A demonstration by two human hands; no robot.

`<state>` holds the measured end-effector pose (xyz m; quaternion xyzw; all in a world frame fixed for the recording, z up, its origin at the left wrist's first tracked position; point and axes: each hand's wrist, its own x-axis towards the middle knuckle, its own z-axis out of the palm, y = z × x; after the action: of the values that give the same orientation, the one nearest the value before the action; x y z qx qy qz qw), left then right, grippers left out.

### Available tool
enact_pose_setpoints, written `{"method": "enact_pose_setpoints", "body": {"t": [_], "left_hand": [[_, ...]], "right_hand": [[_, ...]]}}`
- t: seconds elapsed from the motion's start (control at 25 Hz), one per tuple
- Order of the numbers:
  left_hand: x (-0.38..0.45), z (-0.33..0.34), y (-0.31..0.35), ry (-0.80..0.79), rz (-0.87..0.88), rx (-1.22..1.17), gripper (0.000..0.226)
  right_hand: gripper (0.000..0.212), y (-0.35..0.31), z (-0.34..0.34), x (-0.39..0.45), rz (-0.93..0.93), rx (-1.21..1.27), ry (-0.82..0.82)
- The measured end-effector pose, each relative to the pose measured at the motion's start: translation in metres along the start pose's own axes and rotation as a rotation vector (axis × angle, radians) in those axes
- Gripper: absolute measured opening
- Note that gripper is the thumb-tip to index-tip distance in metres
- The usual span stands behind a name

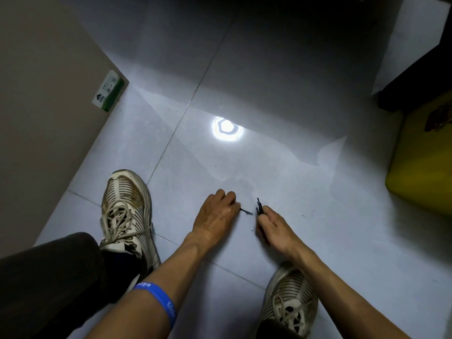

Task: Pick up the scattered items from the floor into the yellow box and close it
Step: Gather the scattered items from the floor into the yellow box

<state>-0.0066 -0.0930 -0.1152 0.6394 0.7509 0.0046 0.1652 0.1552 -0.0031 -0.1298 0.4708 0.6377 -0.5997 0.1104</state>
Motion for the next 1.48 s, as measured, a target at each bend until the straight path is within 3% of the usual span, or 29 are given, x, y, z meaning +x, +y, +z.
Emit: {"method": "enact_pose_setpoints", "body": {"t": [0.16, 0.32, 0.48, 0.64, 0.8, 0.92, 1.04, 1.2, 1.28, 1.4, 1.48], "left_hand": [[0.008, -0.002, 0.004, -0.079, 0.082, 0.209, 0.017], [0.005, 0.010, 0.010, -0.165, -0.060, 0.168, 0.032], [0.000, 0.013, 0.004, -0.076, -0.223, -0.263, 0.013], [0.002, -0.004, 0.006, -0.018, -0.423, -0.759, 0.013], [0.028, -0.053, 0.034, -0.001, -0.611, -1.032, 0.015], [0.056, -0.099, 0.084, 0.051, -0.529, -1.127, 0.016], [0.098, -0.156, 0.170, 0.009, -0.342, -1.130, 0.018], [0.156, -0.223, 0.285, 0.072, -0.178, -1.163, 0.020], [0.177, -0.243, 0.318, 0.060, -0.167, -1.164, 0.020], [0.186, -0.242, 0.327, -0.057, -0.150, -1.118, 0.019], [0.179, -0.229, 0.317, -0.059, -0.145, -1.093, 0.020]], "right_hand": [[0.024, -0.004, 0.002, 0.001, 0.009, 0.068, -0.007], [0.022, -0.008, 0.004, 0.000, -0.005, 0.116, -0.001], [0.022, -0.005, 0.005, -0.003, -0.006, 0.164, -0.003], [0.028, -0.017, -0.008, -0.008, 0.001, 0.295, 0.048], [0.021, -0.048, -0.051, -0.038, -0.067, 0.553, 0.120], [0.019, -0.062, -0.106, -0.081, -0.175, 0.752, 0.235], [0.032, -0.071, -0.189, -0.124, -0.208, 0.791, 0.471], [0.025, -0.075, -0.302, -0.166, -0.133, 0.692, 0.786], [0.024, -0.069, -0.342, -0.172, -0.107, 0.604, 0.852], [0.040, -0.055, -0.359, -0.169, 0.041, 0.168, 0.925], [0.042, -0.042, -0.341, -0.167, 0.040, -0.117, 0.945]]}}
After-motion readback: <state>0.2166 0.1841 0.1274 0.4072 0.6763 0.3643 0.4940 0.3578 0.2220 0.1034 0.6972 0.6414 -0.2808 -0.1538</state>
